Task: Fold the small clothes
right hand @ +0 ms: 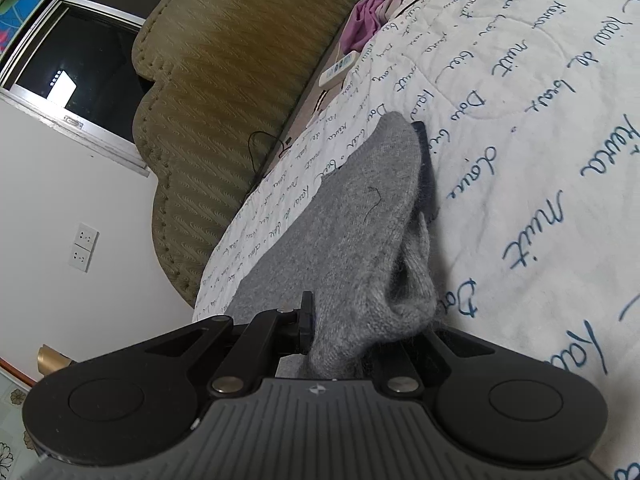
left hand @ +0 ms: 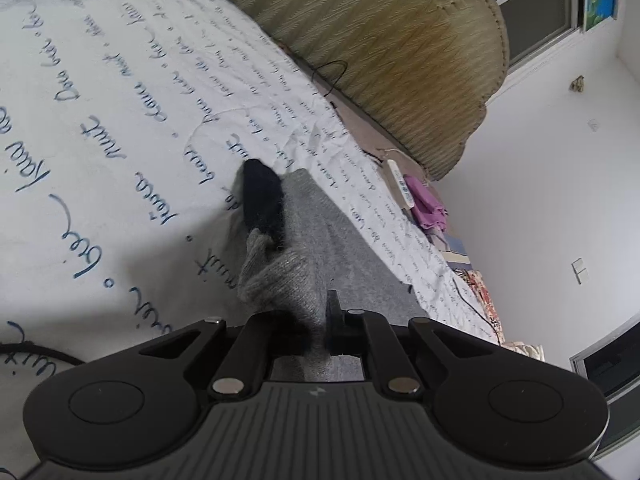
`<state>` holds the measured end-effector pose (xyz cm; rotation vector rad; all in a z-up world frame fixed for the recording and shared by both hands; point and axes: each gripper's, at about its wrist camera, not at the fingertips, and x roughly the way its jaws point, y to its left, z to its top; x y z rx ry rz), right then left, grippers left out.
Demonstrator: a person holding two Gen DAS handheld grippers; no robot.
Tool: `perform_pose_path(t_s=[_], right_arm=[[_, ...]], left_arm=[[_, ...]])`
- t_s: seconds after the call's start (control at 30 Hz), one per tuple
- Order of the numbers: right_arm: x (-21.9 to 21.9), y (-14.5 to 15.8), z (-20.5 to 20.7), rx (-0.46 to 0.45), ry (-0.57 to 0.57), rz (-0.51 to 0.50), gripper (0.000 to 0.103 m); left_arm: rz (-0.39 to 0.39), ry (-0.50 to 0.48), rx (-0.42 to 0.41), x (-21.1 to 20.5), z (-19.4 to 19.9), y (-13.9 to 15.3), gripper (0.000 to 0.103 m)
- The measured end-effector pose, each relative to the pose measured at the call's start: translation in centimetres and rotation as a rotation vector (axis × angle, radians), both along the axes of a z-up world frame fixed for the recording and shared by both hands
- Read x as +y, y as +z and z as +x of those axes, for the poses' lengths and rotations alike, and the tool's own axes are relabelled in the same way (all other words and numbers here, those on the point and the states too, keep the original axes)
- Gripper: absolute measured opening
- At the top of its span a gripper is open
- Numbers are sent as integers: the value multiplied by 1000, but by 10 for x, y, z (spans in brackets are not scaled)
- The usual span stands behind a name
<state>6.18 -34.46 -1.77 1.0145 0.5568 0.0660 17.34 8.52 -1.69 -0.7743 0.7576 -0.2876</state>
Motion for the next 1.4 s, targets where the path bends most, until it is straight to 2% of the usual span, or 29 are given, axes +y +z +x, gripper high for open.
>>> perform_pose_path(t_s=[0.07, 0.17, 0.23, 0.27, 0.3, 0.37, 0.4, 0.5, 0.67, 0.83, 1.0, 1.1, 1.2, 1.4], right_arm=[[-3, -6, -2, -5, -15, 35, 11], [-7, -17, -2, 23, -46, 55, 23], [-9, -24, -3, 42, -49, 58, 47], [-11, -27, -5, 46, -62, 66, 48], [-12, -29, -7, 49, -76, 74, 47], [-17, -34, -11, 45, -97, 98, 27], [-19, -37, -11, 53, -100, 109, 11], [-18, -39, -13, 63, -101, 81, 10], [-9, -13, -17, -3, -68, 33, 10], [-10, 8, -27, -58, -50, 38, 10], [-7, 16, -59, -66, -33, 47, 10], [1, 17, -90, -56, -13, 66, 10], [10, 13, -123, -33, 6, 99, 10], [23, -18, -160, 72, -5, 118, 10]], left_arm=[[5, -2, 14, -1, 2, -8, 6], [-5, 3, 62, -1, 4, -23, 7], [-19, 28, 98, 2, 4, -33, 10], [-27, 35, 117, 3, 4, -37, 12], [-34, 43, 130, 5, 4, -40, 12], [-35, 44, 137, 6, 3, -44, 12], [-27, 38, 135, 5, 2, -45, 8], [-14, 49, 122, 3, 1, -40, 5], [-53, 17, 77, 6, -2, -14, 5], [-73, -33, 6, 13, -18, 20, 5], [-77, -84, -11, 26, -47, 34, 4], [-80, -104, 5, 40, -71, 34, 4], [-51, -112, 36, 51, -94, 27, 4], [9, -85, 152, 64, -115, -15, 5]])
